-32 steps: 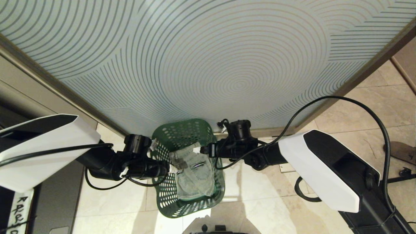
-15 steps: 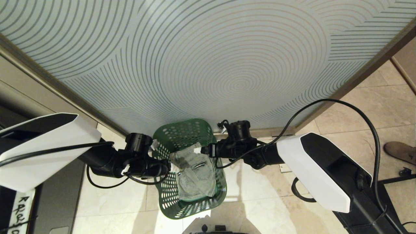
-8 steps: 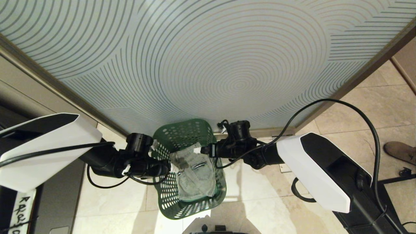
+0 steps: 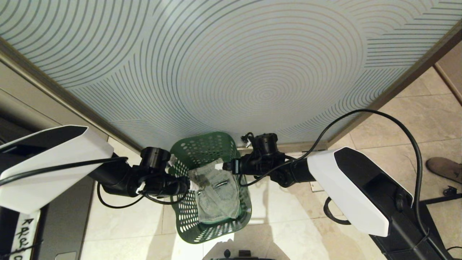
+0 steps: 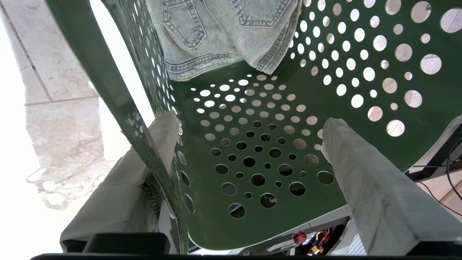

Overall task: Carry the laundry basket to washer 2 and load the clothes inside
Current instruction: Pick up the clothes basket and put it beside the washing machine

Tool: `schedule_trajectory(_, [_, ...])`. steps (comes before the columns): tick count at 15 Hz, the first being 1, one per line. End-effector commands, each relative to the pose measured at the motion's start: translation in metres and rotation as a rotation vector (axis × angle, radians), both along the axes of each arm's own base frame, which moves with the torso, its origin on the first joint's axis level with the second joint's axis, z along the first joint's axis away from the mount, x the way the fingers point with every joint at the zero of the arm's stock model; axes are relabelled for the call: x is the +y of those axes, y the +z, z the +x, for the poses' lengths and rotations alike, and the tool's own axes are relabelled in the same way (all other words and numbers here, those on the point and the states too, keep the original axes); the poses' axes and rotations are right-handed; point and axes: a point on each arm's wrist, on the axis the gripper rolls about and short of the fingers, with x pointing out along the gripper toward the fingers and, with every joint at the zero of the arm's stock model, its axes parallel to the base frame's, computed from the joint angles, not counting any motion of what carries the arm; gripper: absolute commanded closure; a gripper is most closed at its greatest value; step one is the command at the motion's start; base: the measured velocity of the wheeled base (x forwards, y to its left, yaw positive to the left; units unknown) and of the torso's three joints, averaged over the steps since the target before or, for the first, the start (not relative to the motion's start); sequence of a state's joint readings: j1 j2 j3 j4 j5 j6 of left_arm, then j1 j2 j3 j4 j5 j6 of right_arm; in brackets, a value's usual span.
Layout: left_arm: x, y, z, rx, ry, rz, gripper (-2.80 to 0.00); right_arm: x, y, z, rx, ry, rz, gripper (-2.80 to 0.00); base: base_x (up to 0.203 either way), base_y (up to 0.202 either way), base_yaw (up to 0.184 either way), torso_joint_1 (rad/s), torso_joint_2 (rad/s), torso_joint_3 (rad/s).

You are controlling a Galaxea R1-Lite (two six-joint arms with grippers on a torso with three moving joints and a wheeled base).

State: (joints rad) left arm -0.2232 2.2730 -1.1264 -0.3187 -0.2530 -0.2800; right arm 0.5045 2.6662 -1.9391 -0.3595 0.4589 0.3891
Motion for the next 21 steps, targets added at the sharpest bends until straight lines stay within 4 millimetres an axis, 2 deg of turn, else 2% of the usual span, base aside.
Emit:
schedule_trajectory(1, [-0.002, 0.002, 0.0, 0.001, -0.004, -0.003, -2.8, 0.0, -0.001, 0.0, 0.003, 0.002, 0.002, -2.8, 0.0, 0.0, 0.0, 0.0, 0.0, 0.0])
schedule_trajectory(2, [-0.003, 0.002, 0.0, 0.002, -0.006, -0.002, -2.8, 0.0, -0.001, 0.0, 0.001, 0.003, 0.001, -2.8, 0.0, 0.0, 0.0, 0.0, 0.0, 0.0])
schedule_trajectory(3, [-0.004, 0.001, 0.0, 0.003, -0.008, -0.002, -2.5, 0.0, -0.001, 0.0, -0.001, 0.002, -0.001, 0.0, 0.0, 0.0, 0.0, 0.0, 0.0, 0.0])
schedule_trajectory(4, [-0.004, 0.002, 0.002, -0.003, -0.008, -0.004, 0.0, 0.0, -0.001, 0.0, -0.002, 0.002, 0.0, 0.0, 0.0, 0.0, 0.0, 0.0, 0.0, 0.0])
schedule_trajectory(15, [-0.005, 0.008, 0.004, 0.004, -0.007, -0.016, 0.0, 0.0, -0.001, 0.0, -0.003, 0.001, 0.003, 0.0, 0.0, 0.0, 0.0, 0.0, 0.0, 0.0])
schedule_trajectory(21, [-0.004, 0.018, 0.0, 0.011, -0.017, -0.044, 0.0, 0.0, 0.013, -0.002, -0.023, 0.006, 0.02, 0.0, 0.0, 0.0, 0.0, 0.0, 0.0, 0.0])
